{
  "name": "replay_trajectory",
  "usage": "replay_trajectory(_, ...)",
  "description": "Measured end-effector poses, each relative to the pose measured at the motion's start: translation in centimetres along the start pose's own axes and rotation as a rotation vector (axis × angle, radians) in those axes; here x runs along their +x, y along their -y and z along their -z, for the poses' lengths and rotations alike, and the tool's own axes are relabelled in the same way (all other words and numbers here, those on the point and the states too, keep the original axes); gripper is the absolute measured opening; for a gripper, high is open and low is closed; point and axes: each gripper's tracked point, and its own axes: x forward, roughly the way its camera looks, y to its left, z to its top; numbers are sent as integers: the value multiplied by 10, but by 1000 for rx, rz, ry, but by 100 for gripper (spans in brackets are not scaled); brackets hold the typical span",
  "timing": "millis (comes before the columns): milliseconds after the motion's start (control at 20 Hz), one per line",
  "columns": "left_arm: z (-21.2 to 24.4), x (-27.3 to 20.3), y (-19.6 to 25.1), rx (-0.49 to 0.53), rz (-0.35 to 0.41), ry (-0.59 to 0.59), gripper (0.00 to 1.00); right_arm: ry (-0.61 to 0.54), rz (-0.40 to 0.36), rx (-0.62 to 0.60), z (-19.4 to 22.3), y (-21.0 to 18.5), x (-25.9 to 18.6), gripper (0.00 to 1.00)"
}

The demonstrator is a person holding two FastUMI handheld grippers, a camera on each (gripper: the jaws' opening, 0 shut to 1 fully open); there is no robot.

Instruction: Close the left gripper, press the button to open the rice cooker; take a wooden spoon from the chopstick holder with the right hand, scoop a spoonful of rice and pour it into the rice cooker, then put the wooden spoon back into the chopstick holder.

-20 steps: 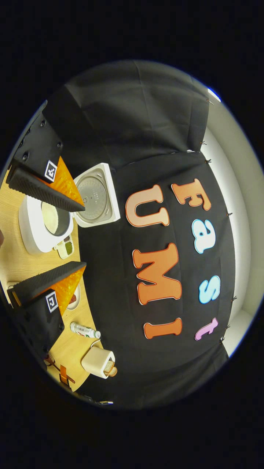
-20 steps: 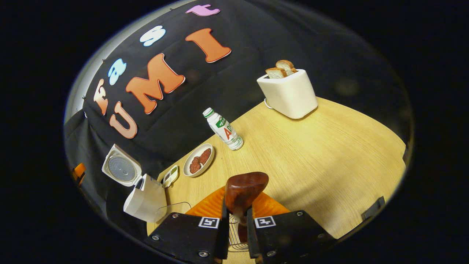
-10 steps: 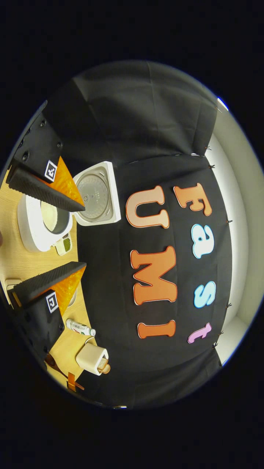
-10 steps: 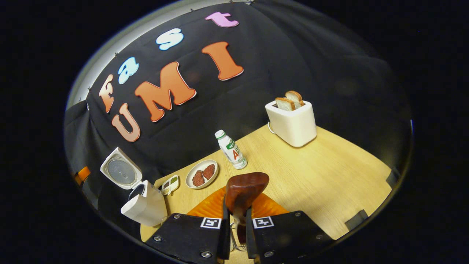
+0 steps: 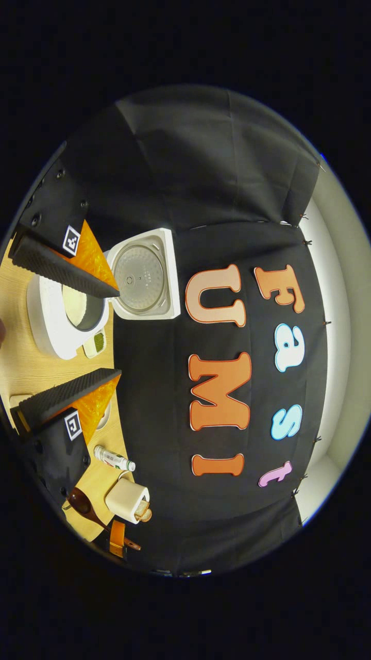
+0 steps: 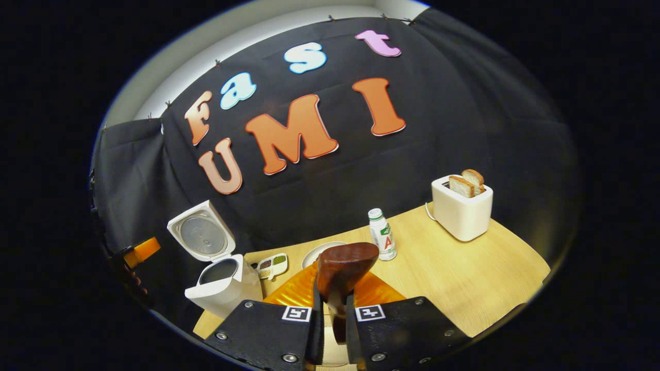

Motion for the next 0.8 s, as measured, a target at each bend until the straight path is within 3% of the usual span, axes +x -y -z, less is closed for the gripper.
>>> replay_trajectory(300, 14, -5, -24, -9, -8, -27, 89, -88, -40, -130, 59, -40, 22, 17)
replay_trajectory(400, 19, -7, -34, -18, -18, -37, 93, -101, -27, -194, 75, -40, 29, 17)
replay_trajectory(450, 21, -8, -39, -22, -24, -43, 89, -103, -16, -227, 80, -38, 31, 17)
replay_trajectory(500, 23, -9, -44, -23, -32, -48, 93, -106, -6, -261, 86, -36, 34, 17)
replay_trajectory(750, 30, -10, -59, -22, -66, -62, 89, -82, 9, -401, 100, -39, 46, 17)
replay_trajectory(800, 32, -11, -61, -19, -69, -65, 93, -74, 20, -438, 103, -38, 50, 17)
